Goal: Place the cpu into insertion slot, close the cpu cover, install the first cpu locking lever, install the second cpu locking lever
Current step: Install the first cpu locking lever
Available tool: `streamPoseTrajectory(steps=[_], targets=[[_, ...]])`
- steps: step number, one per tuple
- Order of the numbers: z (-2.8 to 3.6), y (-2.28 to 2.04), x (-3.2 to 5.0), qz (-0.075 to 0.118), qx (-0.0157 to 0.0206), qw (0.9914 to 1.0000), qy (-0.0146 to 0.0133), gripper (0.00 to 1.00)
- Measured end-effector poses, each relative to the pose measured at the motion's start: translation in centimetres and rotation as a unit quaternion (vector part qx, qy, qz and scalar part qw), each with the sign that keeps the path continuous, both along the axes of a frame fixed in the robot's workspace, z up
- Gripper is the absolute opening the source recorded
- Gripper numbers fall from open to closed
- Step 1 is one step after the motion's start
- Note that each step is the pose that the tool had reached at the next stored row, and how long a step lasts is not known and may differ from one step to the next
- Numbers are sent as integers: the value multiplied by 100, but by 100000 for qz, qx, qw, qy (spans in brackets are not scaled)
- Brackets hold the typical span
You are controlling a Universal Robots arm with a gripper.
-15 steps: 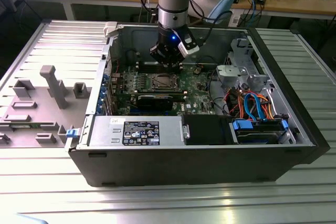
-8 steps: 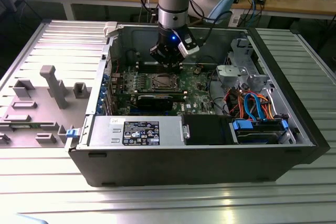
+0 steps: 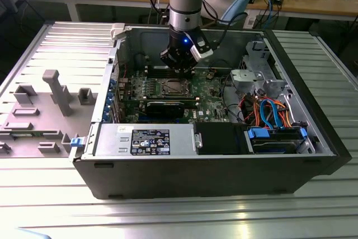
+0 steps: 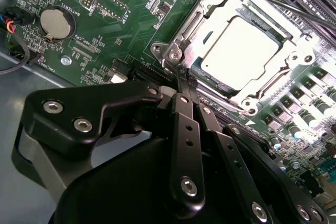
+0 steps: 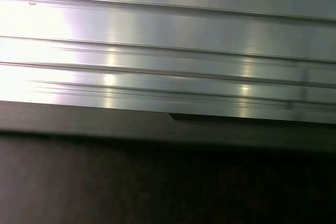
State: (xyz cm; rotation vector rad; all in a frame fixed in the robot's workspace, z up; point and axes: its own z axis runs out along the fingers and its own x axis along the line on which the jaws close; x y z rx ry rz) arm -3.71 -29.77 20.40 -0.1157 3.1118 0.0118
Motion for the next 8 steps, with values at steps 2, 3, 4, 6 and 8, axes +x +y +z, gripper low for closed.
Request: streamPoseTrajectory(steps=[2,3,4,6,8], targets=[[-6,-1,1,-8,-14,100000,-2,11],[-12,0,2,-2,5,100000,-6,11],[-21,1,3,-1,38,100000,-14,11],[-25,0,2,-3,6,100000,-2,11],[-24,-1,3,6,126,100000,7,11]])
